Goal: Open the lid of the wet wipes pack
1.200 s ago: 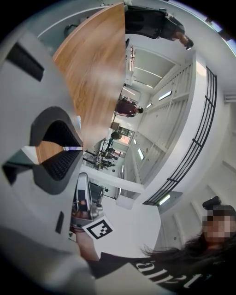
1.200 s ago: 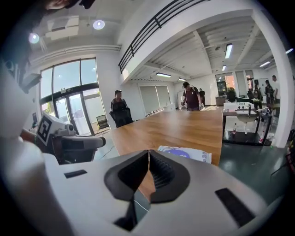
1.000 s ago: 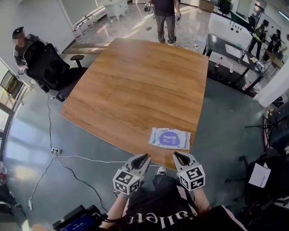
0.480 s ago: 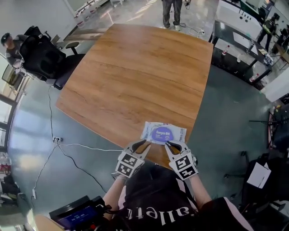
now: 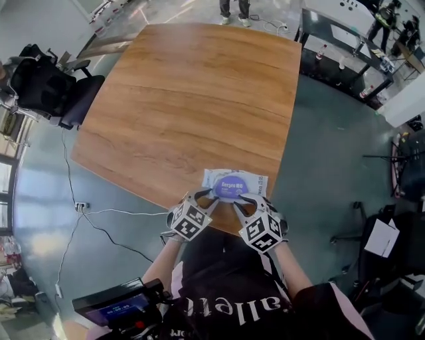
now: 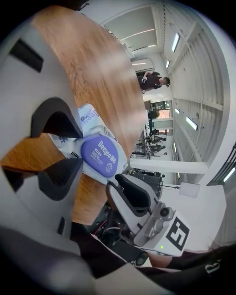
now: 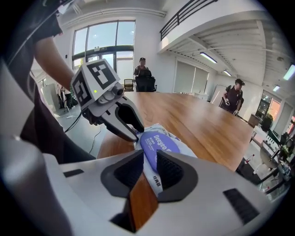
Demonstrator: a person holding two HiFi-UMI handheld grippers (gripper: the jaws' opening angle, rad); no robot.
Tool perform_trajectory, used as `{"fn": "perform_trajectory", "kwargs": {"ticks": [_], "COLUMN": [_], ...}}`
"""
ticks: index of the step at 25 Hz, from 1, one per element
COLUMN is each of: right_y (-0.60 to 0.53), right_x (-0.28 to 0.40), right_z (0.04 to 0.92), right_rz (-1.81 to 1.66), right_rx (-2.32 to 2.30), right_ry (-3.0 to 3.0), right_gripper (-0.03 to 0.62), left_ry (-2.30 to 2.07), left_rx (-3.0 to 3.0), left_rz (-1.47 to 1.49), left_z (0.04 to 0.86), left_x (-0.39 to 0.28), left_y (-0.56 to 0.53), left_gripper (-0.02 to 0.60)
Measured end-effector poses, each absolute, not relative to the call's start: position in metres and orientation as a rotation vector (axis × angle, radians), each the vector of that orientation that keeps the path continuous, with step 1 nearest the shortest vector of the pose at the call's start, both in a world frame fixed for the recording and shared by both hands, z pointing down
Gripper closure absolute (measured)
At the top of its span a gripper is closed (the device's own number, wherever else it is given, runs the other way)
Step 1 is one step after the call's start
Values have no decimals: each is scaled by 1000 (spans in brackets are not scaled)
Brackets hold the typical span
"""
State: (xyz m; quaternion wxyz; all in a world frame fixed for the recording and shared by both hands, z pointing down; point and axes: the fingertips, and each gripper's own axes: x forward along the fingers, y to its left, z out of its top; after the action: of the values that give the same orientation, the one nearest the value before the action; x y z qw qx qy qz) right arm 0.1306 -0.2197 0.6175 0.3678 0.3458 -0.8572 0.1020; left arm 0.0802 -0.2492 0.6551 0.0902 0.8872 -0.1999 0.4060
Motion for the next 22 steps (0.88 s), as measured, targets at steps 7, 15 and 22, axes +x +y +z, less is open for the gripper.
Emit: {"fn": "perform_trajectory", "kwargs": {"ticks": [7, 15, 22], "right_y": [-231, -236, -241], "right_x": [123, 102, 97], "right_z": [639, 648, 652], "right_rz": [132, -40, -185], "right_rx": [808, 667, 610], "right_ry": [-2073, -1977, -1934], "right_gripper": [508, 505, 503], "left_ry": [-534, -505, -495], "left_rx": [2623, 2615, 2658], "left_rz": [1228, 1155, 1136], "left_z": [668, 671, 671], "left_x": [84, 83, 82], "left_y": [-255, -255, -255], "left_gripper": [460, 460, 460]}}
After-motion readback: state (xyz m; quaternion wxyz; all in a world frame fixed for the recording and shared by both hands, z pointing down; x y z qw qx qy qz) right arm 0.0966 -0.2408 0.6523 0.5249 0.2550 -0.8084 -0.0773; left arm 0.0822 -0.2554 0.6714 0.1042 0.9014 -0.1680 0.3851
